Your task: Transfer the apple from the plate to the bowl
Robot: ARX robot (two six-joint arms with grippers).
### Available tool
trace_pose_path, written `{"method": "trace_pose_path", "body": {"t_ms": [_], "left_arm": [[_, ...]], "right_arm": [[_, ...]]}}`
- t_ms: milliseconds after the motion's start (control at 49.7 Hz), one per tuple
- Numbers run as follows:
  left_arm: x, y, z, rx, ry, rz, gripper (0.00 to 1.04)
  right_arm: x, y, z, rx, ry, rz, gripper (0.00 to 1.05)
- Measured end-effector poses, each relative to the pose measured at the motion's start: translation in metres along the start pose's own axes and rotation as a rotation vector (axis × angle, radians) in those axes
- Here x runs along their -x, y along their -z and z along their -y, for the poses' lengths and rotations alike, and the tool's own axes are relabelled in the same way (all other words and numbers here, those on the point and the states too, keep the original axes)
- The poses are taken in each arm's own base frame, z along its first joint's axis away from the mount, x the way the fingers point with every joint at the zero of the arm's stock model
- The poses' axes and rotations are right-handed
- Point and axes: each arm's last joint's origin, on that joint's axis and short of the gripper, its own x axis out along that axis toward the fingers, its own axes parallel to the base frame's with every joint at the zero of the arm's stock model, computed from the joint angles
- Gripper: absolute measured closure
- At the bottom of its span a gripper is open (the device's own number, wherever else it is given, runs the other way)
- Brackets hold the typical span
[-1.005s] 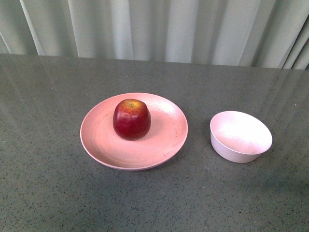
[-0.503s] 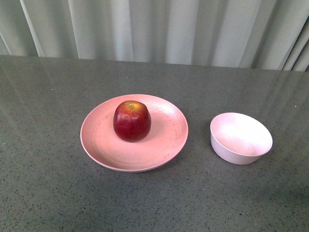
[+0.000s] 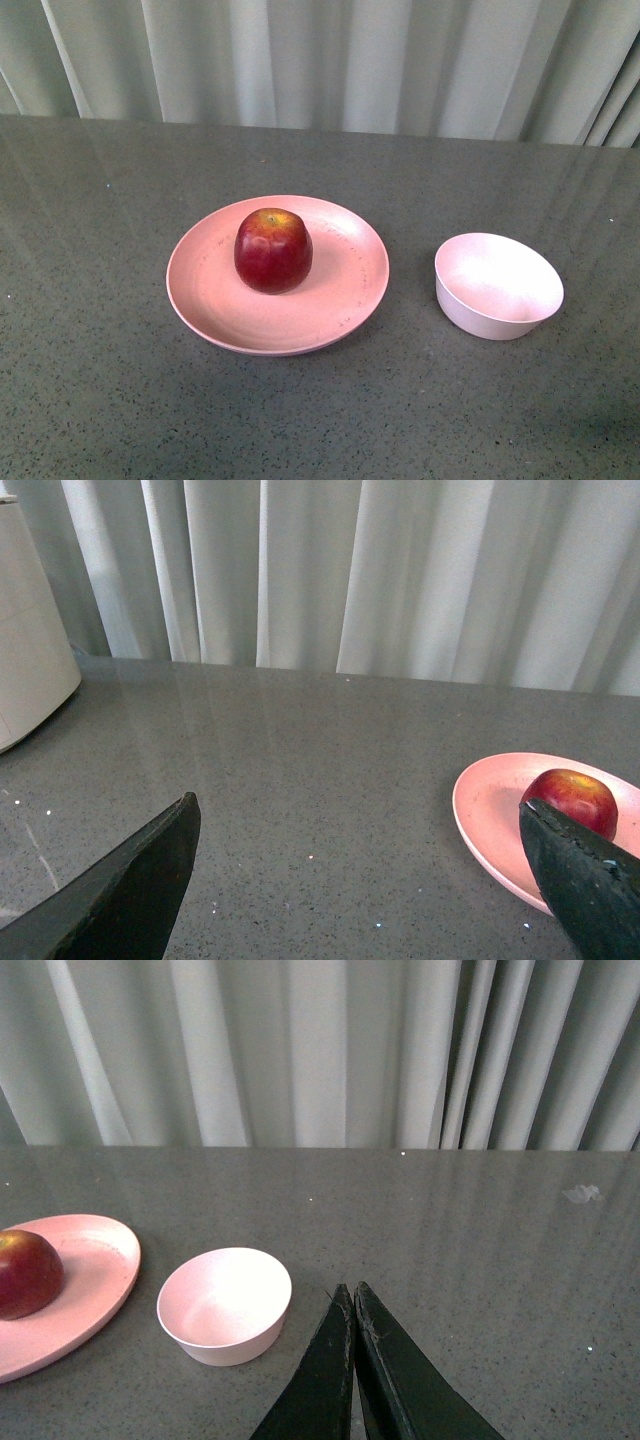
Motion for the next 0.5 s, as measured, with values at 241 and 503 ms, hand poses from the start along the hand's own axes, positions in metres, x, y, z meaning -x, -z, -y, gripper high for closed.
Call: {"method": "trace_pose_path", "body": {"t_ms": [241,503], "left_arm": [[0.0,0.0,0.0,0.0,0.0,0.0,0.09],[-0.012,-0.006,0.004,0.169,0.228,-0.222,0.09]], "right_arm": [[0.0,0.0,0.0,0.0,0.0,0.001,1.03],[0.0,0.0,0.0,0.001,0.0,0.002,0.63]]}}
